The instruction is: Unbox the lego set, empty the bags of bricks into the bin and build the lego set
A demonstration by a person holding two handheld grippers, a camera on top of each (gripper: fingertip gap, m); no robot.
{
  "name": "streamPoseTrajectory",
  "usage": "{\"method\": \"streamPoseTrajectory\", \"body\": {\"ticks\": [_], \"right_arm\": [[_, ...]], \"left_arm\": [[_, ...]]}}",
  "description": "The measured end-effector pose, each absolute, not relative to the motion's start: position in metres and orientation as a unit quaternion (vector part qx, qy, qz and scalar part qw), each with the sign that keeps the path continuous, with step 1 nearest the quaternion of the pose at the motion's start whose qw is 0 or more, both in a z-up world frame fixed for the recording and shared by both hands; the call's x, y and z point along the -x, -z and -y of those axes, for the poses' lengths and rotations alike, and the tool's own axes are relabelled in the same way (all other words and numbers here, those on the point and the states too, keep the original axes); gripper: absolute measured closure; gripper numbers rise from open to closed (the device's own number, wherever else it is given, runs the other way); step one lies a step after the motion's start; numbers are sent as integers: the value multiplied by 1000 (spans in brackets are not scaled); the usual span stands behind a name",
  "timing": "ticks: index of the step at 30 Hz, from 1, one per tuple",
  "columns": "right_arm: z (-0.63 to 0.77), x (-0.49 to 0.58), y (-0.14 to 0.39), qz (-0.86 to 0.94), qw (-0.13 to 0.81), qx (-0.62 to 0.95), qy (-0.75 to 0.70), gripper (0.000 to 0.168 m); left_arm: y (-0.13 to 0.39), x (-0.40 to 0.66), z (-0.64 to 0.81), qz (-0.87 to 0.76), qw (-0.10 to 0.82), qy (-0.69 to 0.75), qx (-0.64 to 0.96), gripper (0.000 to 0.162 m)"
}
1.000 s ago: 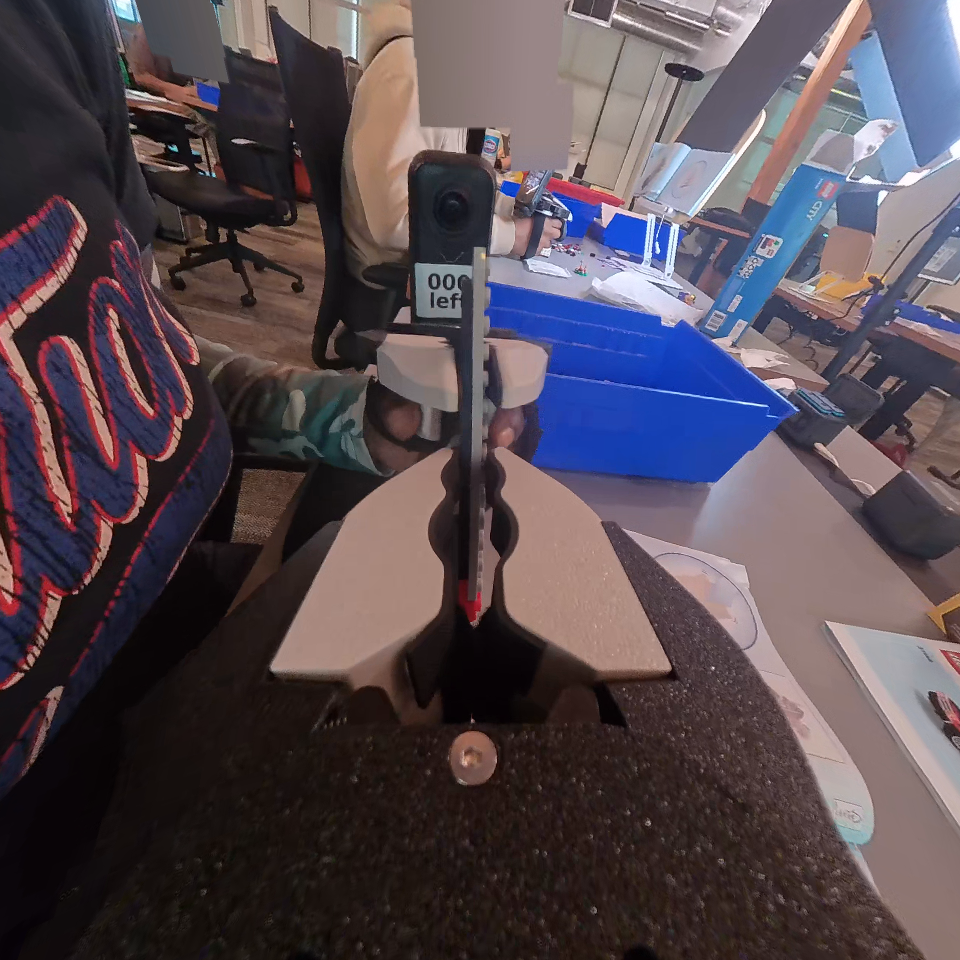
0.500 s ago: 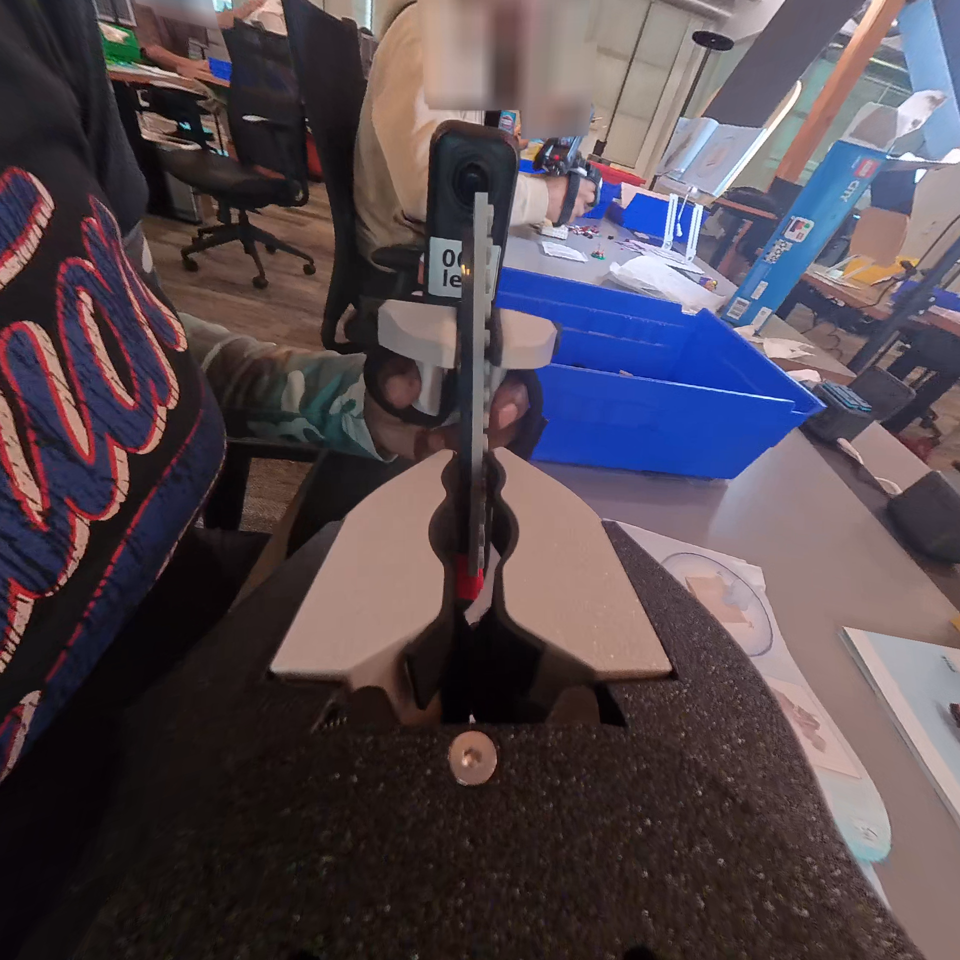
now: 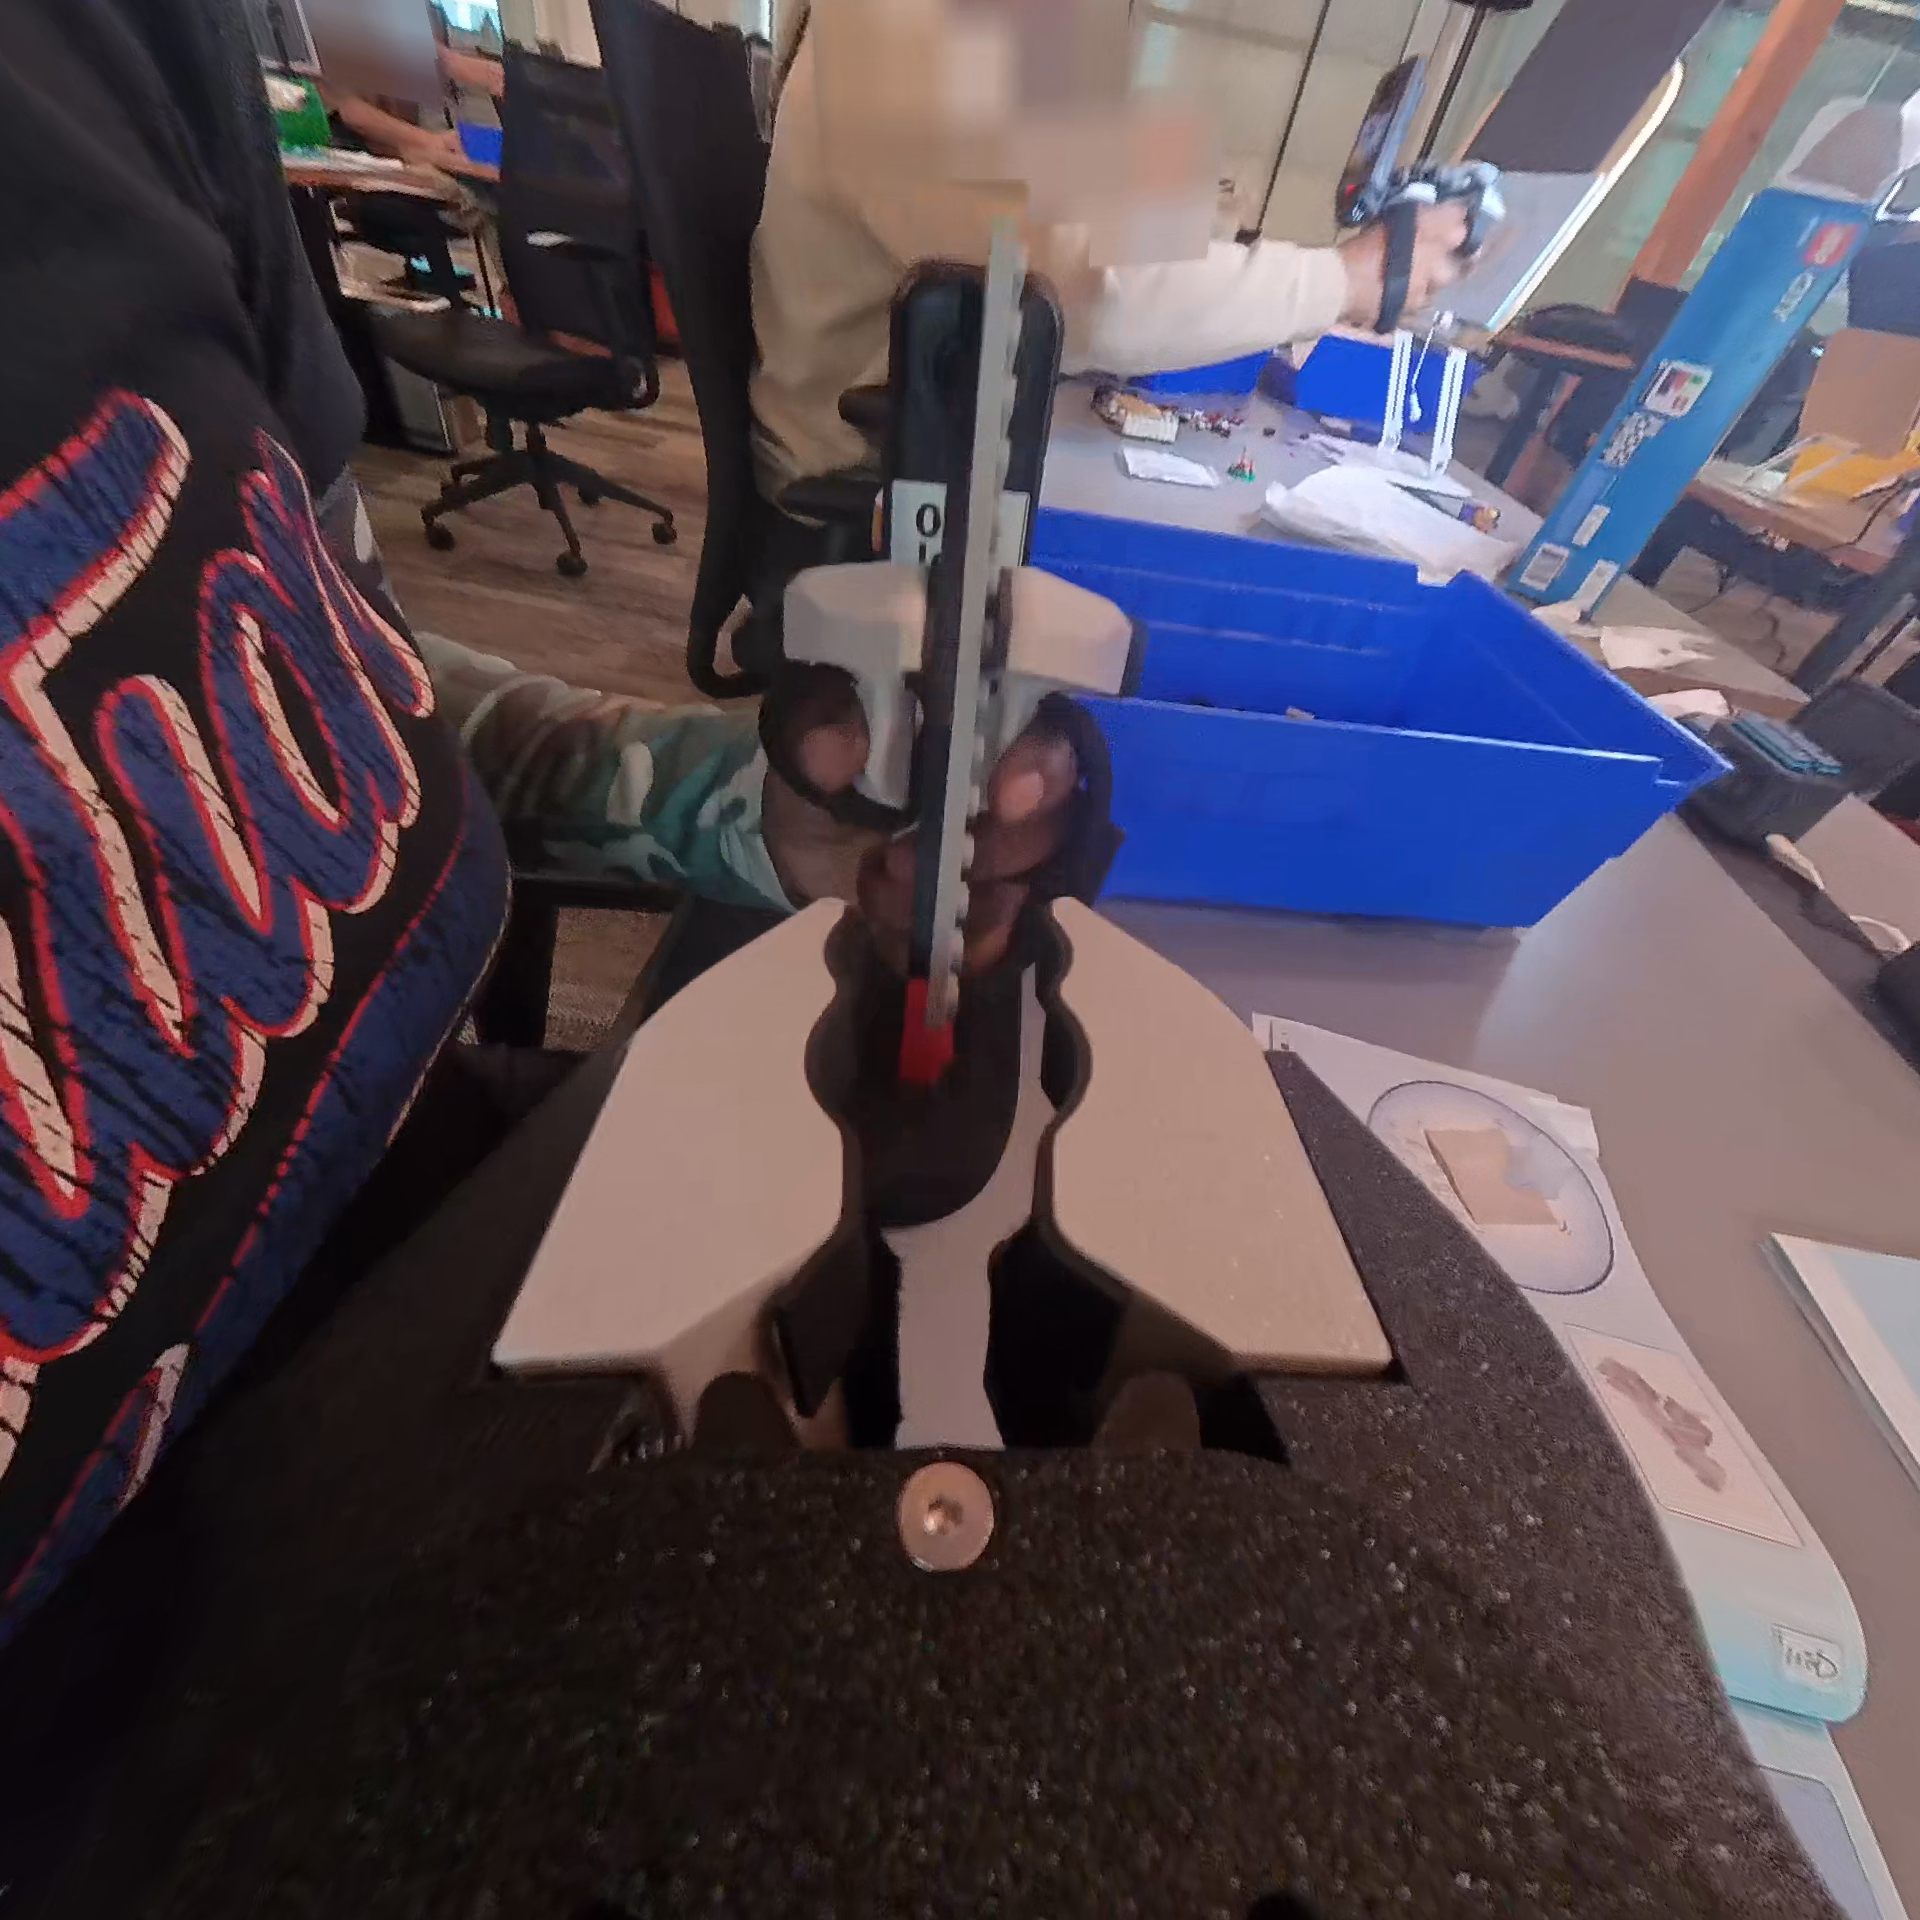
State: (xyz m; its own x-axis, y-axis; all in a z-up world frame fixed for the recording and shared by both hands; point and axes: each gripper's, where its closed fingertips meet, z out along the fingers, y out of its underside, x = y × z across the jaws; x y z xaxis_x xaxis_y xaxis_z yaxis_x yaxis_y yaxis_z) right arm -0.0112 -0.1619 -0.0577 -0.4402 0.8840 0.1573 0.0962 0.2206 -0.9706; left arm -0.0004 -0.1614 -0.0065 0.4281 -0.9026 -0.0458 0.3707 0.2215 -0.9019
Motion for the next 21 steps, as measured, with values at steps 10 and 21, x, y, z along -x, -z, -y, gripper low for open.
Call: {"method": "streamPoseTrajectory", "body": {"ticks": [10,21], "right_arm": [[160,16,53,665,411,355,-513,160],[165,13,53,664,410,361,-511,160]], "left_arm": [[10,-2,159,-307,718,429,455,150],[16,-12,159,-340,704,412,468,154]]}}
